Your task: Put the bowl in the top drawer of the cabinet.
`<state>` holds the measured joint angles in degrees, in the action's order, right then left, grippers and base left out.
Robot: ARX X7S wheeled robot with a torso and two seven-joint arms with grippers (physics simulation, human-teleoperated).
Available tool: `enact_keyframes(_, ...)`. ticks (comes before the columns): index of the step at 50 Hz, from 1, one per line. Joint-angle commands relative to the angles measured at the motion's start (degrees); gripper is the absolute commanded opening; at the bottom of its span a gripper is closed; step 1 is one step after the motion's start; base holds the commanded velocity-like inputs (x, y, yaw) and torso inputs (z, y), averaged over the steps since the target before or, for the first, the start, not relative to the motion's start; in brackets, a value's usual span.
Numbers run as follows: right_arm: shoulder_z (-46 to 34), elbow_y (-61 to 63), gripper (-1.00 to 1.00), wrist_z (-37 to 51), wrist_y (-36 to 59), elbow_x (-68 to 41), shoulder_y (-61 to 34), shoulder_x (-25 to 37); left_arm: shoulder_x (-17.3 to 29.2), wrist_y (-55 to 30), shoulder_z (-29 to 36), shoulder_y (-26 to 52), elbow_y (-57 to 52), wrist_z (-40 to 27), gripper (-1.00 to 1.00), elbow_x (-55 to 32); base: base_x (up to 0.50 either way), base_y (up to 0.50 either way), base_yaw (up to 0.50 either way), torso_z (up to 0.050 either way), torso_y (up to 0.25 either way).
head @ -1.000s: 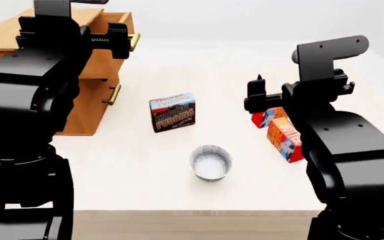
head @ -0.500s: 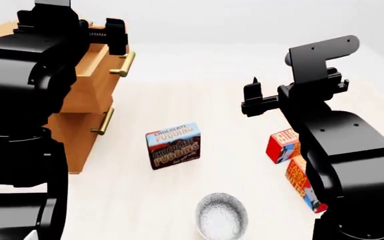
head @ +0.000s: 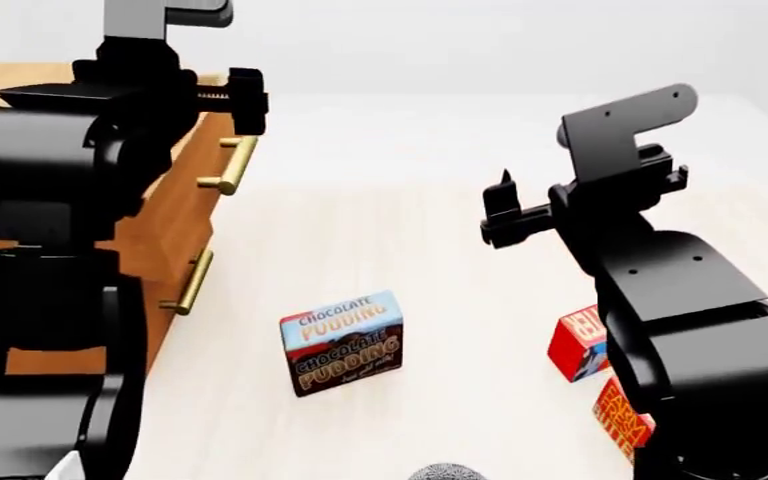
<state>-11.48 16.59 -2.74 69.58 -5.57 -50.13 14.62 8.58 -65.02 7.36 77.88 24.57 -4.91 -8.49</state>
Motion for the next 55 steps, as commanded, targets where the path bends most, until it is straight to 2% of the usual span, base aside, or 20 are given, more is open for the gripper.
enact_keyframes(1, -1.1, -1.6, 1.0, -0.1, -1.1, 0.2, 0.7, 1.1, -1.2, 2.6, 0.8, 2.3, 9.1, 0.4, 1.0, 0.0, 0.0, 0.0, 0.0, 0.0, 0.0)
enact_keyframes(11, -1.2, -3.5, 1.0, 0.5, -2.3, 0.6, 1.2, 1.5, -2.2, 5.3, -0.2, 3.4, 16.5, 0.3, 1.0, -0.7, 0.0, 0.0, 0.0, 0.0, 0.0)
enact_keyframes(20, -1.3, -4.9, 1.0, 0.8, -3.3, 0.8, 1.5, 1.8, -3.3, 13.0, -0.8, 5.6, 29.8, 0.4, 1.0, -0.7, 0.0, 0.0, 0.0, 0.0, 0.0)
enact_keyframes(27, -1.8, -5.3, 1.0, 0.8, -3.7, 0.8, 1.6, 1.9, -3.8, 16.4, -1.2, 7.1, 35.8, 0.0, 1.0, -0.9, 0.0, 0.0, 0.0, 0.0, 0.0)
enact_keyframes(37, -2.7, -6.0, 1.0, 0.8, -4.5, 0.8, 1.8, 2.0, -4.6, 15.4, -2.3, 6.1, 34.3, 0.3, 1.0, -2.8, 0.0, 0.0, 0.0, 0.0, 0.0)
enact_keyframes(47, -3.4, -5.9, 1.0, 0.9, -4.5, 0.8, 2.3, 2.2, -6.5, 6.3, -3.0, 1.4, 20.1, -0.3, 1.0, -6.5, 0.0, 0.0, 0.0, 0.0, 0.0)
enact_keyframes(55, -3.7, -6.6, 1.0, 0.7, -5.4, 0.5, 2.9, 2.2, -7.7, 4.5, -1.0, -1.8, 14.9, -0.7, 1.0, -8.5, 0.0, 0.0, 0.0, 0.0, 0.0)
